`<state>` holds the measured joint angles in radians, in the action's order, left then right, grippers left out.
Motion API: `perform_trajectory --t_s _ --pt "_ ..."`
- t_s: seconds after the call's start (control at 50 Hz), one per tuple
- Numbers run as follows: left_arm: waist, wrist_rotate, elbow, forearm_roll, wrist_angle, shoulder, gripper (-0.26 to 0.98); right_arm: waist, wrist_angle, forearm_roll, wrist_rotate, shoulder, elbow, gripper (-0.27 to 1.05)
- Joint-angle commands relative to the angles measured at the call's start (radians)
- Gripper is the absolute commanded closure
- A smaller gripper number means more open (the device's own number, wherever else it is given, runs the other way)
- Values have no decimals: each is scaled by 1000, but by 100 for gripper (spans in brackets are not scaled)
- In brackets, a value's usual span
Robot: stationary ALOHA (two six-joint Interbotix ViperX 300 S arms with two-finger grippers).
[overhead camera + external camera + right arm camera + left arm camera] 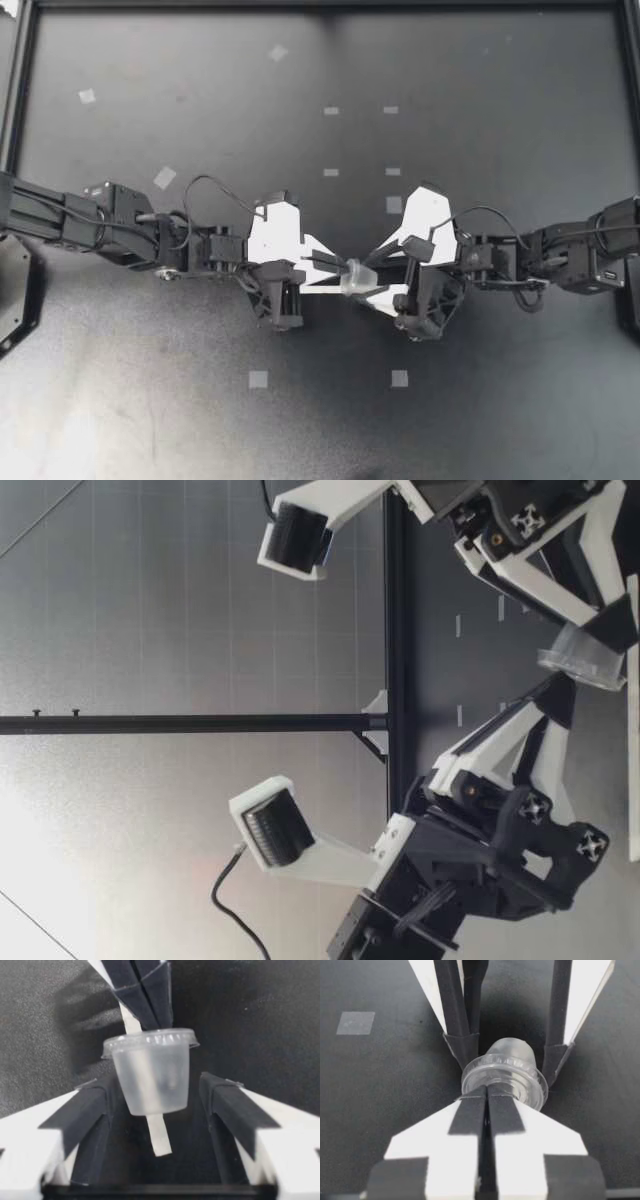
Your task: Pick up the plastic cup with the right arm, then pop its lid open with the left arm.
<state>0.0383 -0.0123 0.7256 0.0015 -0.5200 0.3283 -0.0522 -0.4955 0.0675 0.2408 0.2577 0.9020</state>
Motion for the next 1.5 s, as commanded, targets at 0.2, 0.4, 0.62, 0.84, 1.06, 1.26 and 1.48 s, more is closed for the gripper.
perform_trajectory --t_s 0.2,0.4,0.62,0.84,1.06,1.26,1.48 --pt "5 2 -9 0 -9 -17 77 -9 57 -48 -2 -23 -41 24" --pt "5 2 0 0 0 -37 77 -8 77 -58 0 -26 -43 37" --pt "5 8 31 0 0 -94 77 -8 78 -60 0 -28 -43 39" --pt "3 66 57 0 -15 -147 77 -9 78 -61 2 -34 -44 41" --pt "-44 287 153 -2 -179 -227 77 -8 71 -61 3 -92 -37 52" --pt "-72 660 295 -2 -614 -267 73 -8 -100 -121 -2 -238 15 53" --pt "-92 1017 299 0 -792 -235 30 -8 -592 -155 -12 -313 176 53"
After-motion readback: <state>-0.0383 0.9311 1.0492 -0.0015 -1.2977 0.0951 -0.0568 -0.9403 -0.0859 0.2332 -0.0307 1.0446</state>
